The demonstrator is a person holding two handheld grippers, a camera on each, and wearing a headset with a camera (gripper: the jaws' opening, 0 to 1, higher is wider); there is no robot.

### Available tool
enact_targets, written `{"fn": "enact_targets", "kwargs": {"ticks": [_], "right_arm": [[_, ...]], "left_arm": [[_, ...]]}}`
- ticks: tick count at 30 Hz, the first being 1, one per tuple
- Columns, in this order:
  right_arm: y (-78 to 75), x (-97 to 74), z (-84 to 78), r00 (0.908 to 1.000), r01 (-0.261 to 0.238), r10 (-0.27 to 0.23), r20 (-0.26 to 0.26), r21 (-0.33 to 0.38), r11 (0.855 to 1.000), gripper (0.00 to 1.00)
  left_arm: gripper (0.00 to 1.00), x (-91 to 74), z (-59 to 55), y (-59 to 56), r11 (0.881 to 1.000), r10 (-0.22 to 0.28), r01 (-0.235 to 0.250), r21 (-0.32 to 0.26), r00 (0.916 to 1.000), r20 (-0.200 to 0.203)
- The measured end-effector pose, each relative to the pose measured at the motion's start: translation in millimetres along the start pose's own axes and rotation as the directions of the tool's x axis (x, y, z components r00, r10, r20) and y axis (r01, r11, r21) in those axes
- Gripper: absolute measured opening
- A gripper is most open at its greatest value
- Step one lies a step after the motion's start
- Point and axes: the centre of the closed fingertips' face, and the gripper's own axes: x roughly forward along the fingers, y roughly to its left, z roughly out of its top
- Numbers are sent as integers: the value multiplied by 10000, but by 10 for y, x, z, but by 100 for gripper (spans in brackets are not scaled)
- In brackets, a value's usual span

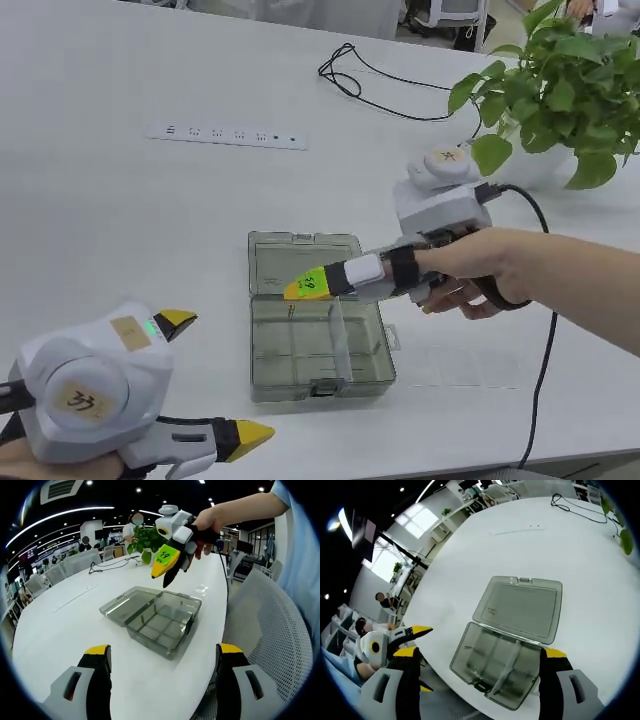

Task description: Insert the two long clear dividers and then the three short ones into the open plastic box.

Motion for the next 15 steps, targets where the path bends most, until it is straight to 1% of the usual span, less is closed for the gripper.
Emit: {"fn": "enact_targets", "kwargs": {"ticks": [1,2,3,4,5,6,7,8,9,10,11,12,13,14,15], "right_arm": [[-21,-32,18,9996,69,-65,284,-158,9999,100],[-25,-54,-11,9998,82,-79,196,-142,9999,100],[-4,-71,50,9974,-145,219,693,-1056,9943,100],[-62,-98,16,9980,180,-105,626,-1207,9925,100],[-95,-119,25,9964,370,-237,815,-1654,9855,100],[-84,-131,60,9933,357,-128,1148,-2000,9791,100],[-79,-153,-8,9957,283,-119,922,-1794,9834,100],[-66,-167,2,9939,206,5,1103,-1899,9816,100],[-51,-182,48,9887,177,134,1491,-2053,9785,100],[-34,-204,19,9887,132,167,1491,-1974,9802,100],[7,-219,6,9868,39,287,1597,-2002,9797,100],[19,-236,41,9801,79,344,1956,-2111,9774,100],[-48,-268,-1,9819,175,221,1882,-2063,9783,100],[-38,-283,-11,9795,114,345,1984,-2257,9741,100],[-61,-297,-25,9791,244,215,2023,-2219,9748,100]], "left_arm": [[88,0,0,0,10000,8,-8,-8,10000,-9],[88,0,-2,1,10000,13,-13,-17,10000,-18],[87,-1,-3,3,10000,24,-24,-27,10000,-25],[87,-1,-5,3,10000,27,-27,-28,10000,-31],[87,-1,-7,5,10000,46,-46,-21,10000,-52],[88,0,-7,6,10000,57,-57,-33,10000,-52],[87,0,-6,7,10000,66,-67,-42,10000,-54],[88,1,-8,9,9999,85,-86,-62,9999,-60],[87,3,-9,11,9999,95,-96,-86,9999,-62],[87,5,-12,15,9999,103,-104,-133,9999,-62],[87,6,-14,17,9998,110,-111,-153,9999,-67],[87,7,-17,23,9997,134,-135,-187,9999,-76],[87,6,-17,31,9996,163,-165,-214,9998,-70],[87,4,-17,37,9995,184,-186,-259,9998,-77],[87,2,-16,43,9994,204,-205,-284,9998,-66]]}}
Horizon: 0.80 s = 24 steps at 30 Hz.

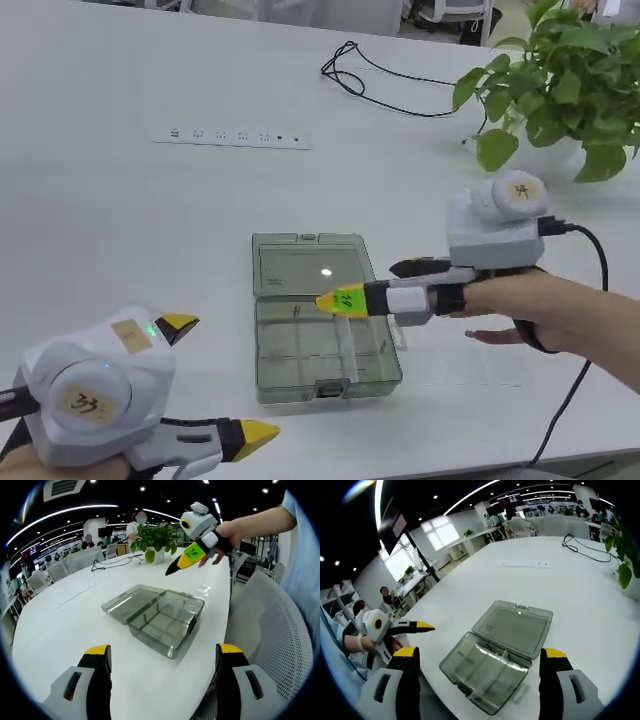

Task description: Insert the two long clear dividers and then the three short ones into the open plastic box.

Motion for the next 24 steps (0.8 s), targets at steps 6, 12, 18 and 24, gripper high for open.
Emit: {"fn": "enact_targets", "kwargs": {"ticks": [6,12,18,24], "right_arm": [[39,-144,49,9936,100,-69,1129,-268,9996,100],[19,-253,12,9871,305,-182,1593,-752,9967,100],[-34,-357,-6,9699,457,-271,2421,-718,9964,100],[-135,-439,-162,9660,623,-387,2555,-847,9945,100]], "left_arm": [[87,-23,-22,87,9991,312,-312,-287,9995,1],[87,-55,-51,223,9934,733,-731,-883,9973,-8],[86,-93,-100,335,9844,1013,-1021,-1433,9948,-125],[86,-157,-187,482,9698,1419,-1490,-1933,9886,-500]]}}
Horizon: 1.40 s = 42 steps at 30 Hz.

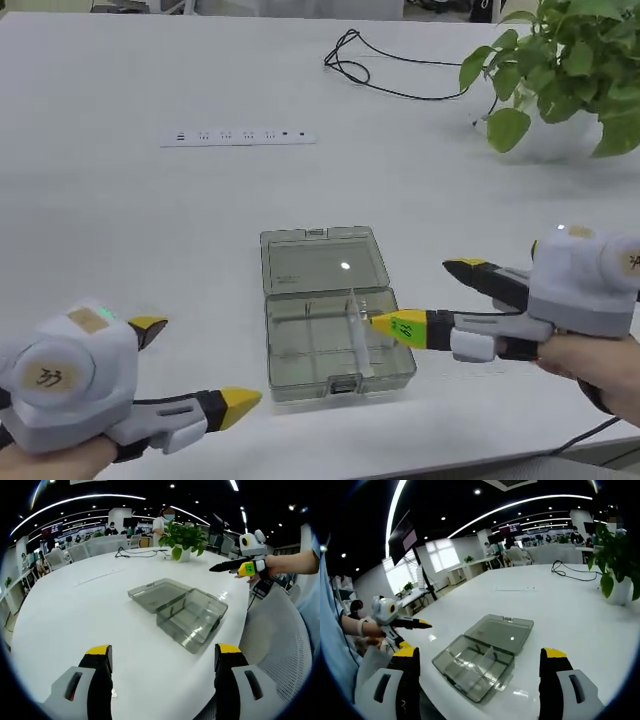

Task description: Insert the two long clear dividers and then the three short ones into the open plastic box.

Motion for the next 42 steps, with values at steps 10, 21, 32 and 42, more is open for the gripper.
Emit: {"fn": "enact_targets", "kwargs": {"ticks": [10,21,32,42], "right_arm": [[-5,-133,-48,9970,100,-106,765,83,9999,100],[-155,-168,-122,9976,285,-277,638,-109,9995,100],[-85,-247,-172,9989,302,-272,384,-815,9962,100],[-68,-370,-274,9997,102,-135,-209,-1522,9883,100]], "left_arm": [[84,-85,-231,409,9897,1288,-1361,-443,9820,-1384],[72,-197,-524,718,9740,1922,-2208,-510,9243,-3298],[59,-153,-672,888,9661,1777,-2406,-942,8834,-4336],[55,-74,-727,869,9735,1282,-2028,-1058,8668,-4818]]}}
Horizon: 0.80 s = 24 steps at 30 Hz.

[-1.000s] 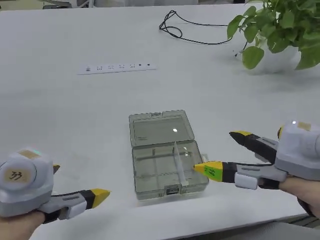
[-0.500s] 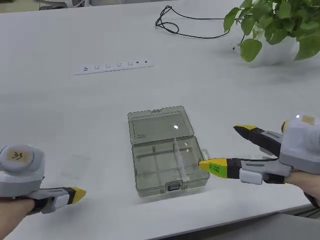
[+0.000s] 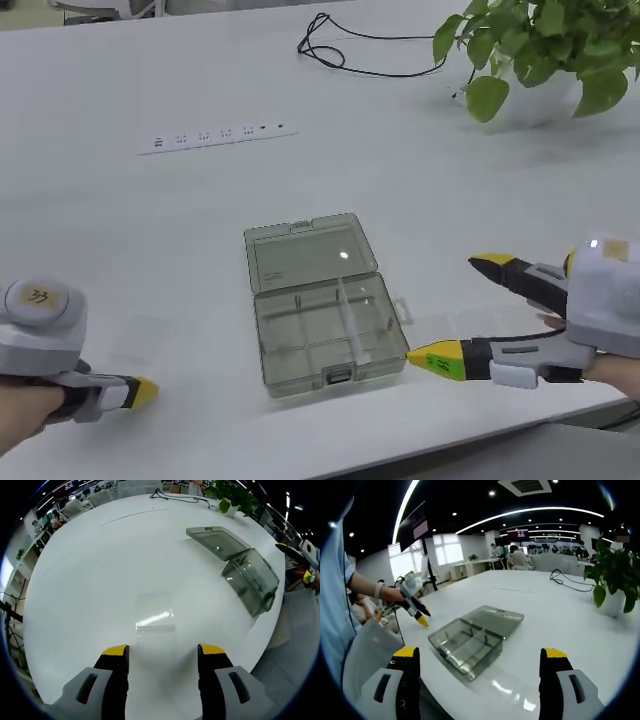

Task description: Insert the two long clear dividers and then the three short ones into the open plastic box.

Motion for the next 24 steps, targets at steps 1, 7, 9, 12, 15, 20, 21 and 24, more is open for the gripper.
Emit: {"fn": "enact_targets", "kwargs": {"ticks": [1,7,9,12,15,20,21,24], "right_arm": [[-1,-17,-30,9998,-88,86,-165,-131,9999,100],[-21,-105,-115,9975,-229,188,-683,-592,9980,100],[-82,-131,-142,9978,-171,138,-652,-508,9986,100],[-93,-144,-144,9981,-95,67,-610,-452,9989,100],[-90,-145,-144,9982,-55,31,-599,-406,9992,100],[-104,-150,-175,9968,-67,18,-797,-608,9981,100],[-112,-152,-183,9965,-62,9,-836,-636,9980,100],[-152,-167,-181,9966,39,-88,-815,-599,9982,100]], "left_arm": [[54,4,4,-10,10000,-68,68,3,10000,-32],[51,29,38,-7,9999,-152,153,62,9997,-167],[48,39,45,4,9998,-157,161,141,9996,-234],[44,44,39,19,9992,-14,29,391,9992,-404],[42,50,31,24,9979,149,-115,639,9985,-519],[39,56,29,48,9959,314,-256,866,9972,-673],[39,57,29,51,9959,323,-261,870,9970,-699],[33,53,30,44,9956,294,-230,907,9971,-698]]}}
